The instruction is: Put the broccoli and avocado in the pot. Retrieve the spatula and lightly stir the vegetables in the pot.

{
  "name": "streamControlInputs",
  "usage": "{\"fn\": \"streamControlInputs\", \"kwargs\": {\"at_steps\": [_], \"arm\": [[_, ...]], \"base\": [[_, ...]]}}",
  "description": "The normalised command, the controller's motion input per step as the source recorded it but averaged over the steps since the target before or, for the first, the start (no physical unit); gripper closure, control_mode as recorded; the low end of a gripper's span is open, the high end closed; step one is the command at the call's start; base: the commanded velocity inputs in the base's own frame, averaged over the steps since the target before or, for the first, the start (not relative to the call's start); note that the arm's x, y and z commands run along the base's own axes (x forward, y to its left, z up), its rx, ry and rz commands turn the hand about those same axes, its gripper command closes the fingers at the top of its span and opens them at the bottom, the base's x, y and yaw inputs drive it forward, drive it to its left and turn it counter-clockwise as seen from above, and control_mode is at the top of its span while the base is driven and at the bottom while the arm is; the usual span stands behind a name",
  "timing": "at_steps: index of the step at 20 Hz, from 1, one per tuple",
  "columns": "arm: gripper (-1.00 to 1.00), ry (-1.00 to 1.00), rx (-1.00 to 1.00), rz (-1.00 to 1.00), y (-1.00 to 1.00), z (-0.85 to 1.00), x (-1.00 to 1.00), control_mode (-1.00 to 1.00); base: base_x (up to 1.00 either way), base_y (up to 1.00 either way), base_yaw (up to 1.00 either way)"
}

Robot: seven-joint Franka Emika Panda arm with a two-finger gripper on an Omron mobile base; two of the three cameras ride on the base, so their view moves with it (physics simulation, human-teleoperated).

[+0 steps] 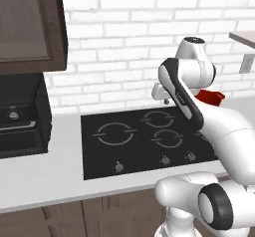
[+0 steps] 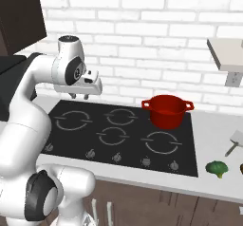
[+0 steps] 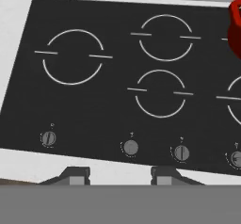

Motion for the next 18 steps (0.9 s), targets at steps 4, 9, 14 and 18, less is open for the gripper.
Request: {"fn": "streamControlInputs", "kwargs": {"at_steps": [4,9,14,18], "arm": [[-1.0,0.0,0.0,0.0,0.0,0.0,0.0,1.0],[-1.0,0.0,0.0,0.0,0.0,0.0,0.0,1.0],[-1.0,0.0,0.0,0.0,0.0,0.0,0.0,1.0],[-1.0,0.0,0.0,0.0,0.0,0.0,0.0,1.0]], "base": [[0.0,-0.1,0.0],[0.0,-0.59,0.0],[0.0,-0.62,0.0],[0.01,-0.49,0.0]]}}
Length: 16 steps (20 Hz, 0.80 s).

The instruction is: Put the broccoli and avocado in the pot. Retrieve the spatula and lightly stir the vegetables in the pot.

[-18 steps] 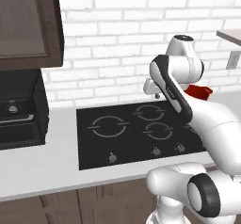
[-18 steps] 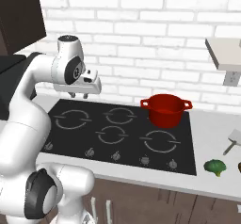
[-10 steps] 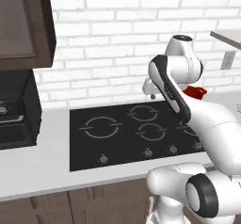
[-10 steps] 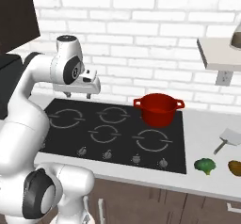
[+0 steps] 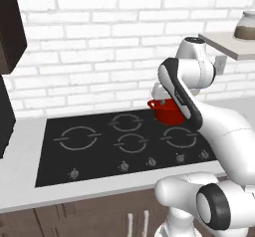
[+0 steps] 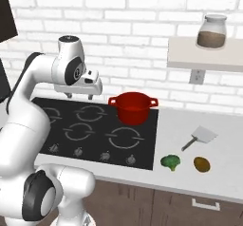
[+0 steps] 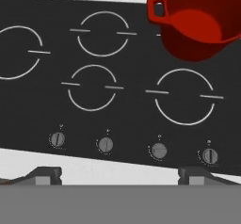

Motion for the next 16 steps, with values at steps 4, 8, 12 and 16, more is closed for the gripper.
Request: {"fn": "streamControlInputs", "kwargs": {"at_steps": [4,8,12,16], "arm": [[-1.0,0.0,0.0,0.0,0.0,0.0,0.0,1.0],[-1.0,0.0,0.0,0.0,0.0,0.0,0.0,1.0],[-1.0,0.0,0.0,0.0,0.0,0.0,0.0,1.0],[-1.0,0.0,0.0,0.0,0.0,0.0,0.0,1.0]], "base": [[0.07,-0.38,0.0],[0.13,-0.32,0.0],[0.08,-0.47,0.0],[0.07,-0.49,0.0]]}}
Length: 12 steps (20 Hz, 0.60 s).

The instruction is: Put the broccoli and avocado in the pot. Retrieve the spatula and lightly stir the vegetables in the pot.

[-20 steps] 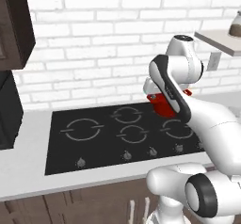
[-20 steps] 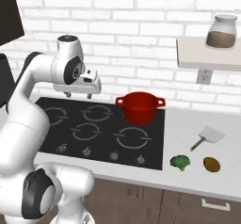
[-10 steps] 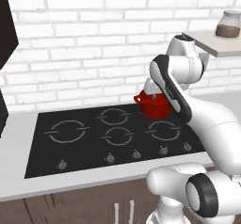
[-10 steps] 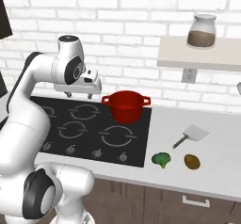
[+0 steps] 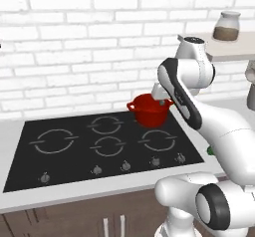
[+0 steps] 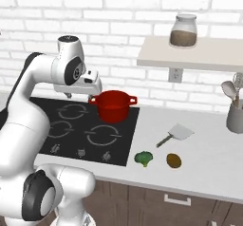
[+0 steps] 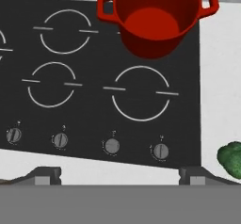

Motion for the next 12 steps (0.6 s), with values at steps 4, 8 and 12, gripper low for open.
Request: {"fn": "streamControlInputs", "kwargs": {"at_steps": [4,8,12], "arm": [[-1.0,0.0,0.0,0.0,0.0,0.0,0.0,1.0],[-1.0,0.0,0.0,0.0,0.0,0.0,0.0,1.0],[-1.0,0.0,0.0,0.0,0.0,0.0,0.0,1.0]], "base": [[0.14,-0.34,0.0],[0.12,-0.1,0.0],[0.0,0.0,0.0]]}}
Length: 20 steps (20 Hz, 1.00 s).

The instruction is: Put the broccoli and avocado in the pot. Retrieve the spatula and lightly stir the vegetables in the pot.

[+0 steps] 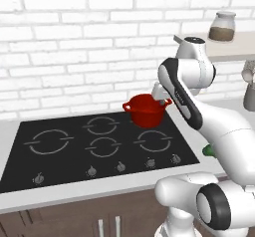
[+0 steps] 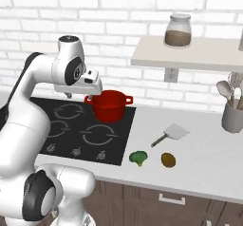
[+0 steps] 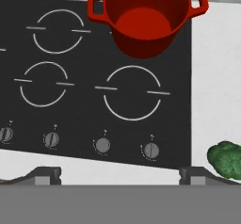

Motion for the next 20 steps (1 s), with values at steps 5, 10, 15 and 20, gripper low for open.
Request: {"fn": "streamControlInputs", "kwargs": {"at_steps": [5,10,15,20], "arm": [[-1.0,0.0,-0.01,0.0,-0.01,-0.32,0.04,-1.0],[-1.0,0.13,0.0,-0.13,-0.5,-0.27,-0.27,-1.0],[-1.0,0.16,0.0,-0.18,-0.54,-0.42,-0.41,-1.0],[-1.0,-0.02,0.0,-0.03,-0.15,-0.51,-0.25,-1.0]], "base": [[0.0,0.0,0.0],[0.0,0.0,0.0],[0.0,0.0,0.0],[0.0,0.0,0.0]]}}
